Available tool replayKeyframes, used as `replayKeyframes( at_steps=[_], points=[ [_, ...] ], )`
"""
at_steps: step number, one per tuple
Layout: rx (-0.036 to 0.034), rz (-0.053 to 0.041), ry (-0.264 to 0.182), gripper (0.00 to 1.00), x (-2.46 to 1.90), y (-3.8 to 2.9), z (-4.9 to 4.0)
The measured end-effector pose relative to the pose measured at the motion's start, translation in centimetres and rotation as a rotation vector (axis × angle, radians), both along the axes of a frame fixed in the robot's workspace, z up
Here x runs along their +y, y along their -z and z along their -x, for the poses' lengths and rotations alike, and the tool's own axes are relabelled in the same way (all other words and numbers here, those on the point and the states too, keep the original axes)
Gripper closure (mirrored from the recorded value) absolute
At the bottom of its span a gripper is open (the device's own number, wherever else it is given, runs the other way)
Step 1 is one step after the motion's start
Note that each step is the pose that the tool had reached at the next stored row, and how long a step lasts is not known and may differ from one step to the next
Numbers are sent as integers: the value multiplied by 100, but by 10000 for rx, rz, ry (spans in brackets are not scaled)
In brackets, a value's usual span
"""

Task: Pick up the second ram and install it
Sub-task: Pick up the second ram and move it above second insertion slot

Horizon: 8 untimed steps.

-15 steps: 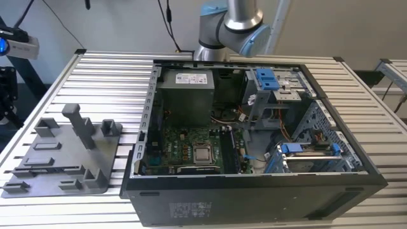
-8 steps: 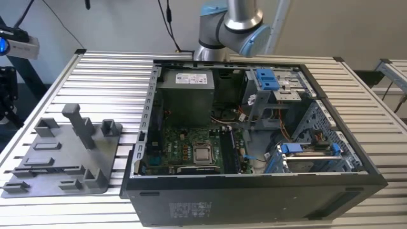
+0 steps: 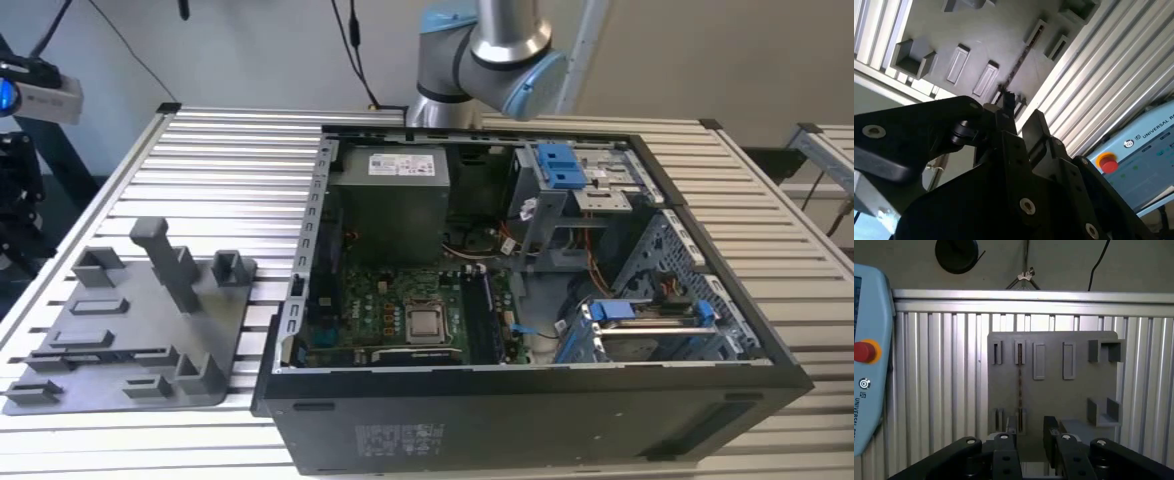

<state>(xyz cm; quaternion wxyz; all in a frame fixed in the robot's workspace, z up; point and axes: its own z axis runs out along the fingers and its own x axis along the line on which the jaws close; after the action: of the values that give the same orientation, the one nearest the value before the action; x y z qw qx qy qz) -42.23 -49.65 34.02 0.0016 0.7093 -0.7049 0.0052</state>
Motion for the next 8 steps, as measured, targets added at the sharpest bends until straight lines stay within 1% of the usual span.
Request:
replayKeyframes(
  at_steps=[1, 2, 5, 8],
  points=[
    [1, 0, 0, 64, 1, 0, 0],
    [1, 0, 0, 58, 1, 0, 0],
    [1, 3, 0, 58, 1, 3, -1],
    [1, 4, -7, 58, 1, 48, -1]
  ],
)
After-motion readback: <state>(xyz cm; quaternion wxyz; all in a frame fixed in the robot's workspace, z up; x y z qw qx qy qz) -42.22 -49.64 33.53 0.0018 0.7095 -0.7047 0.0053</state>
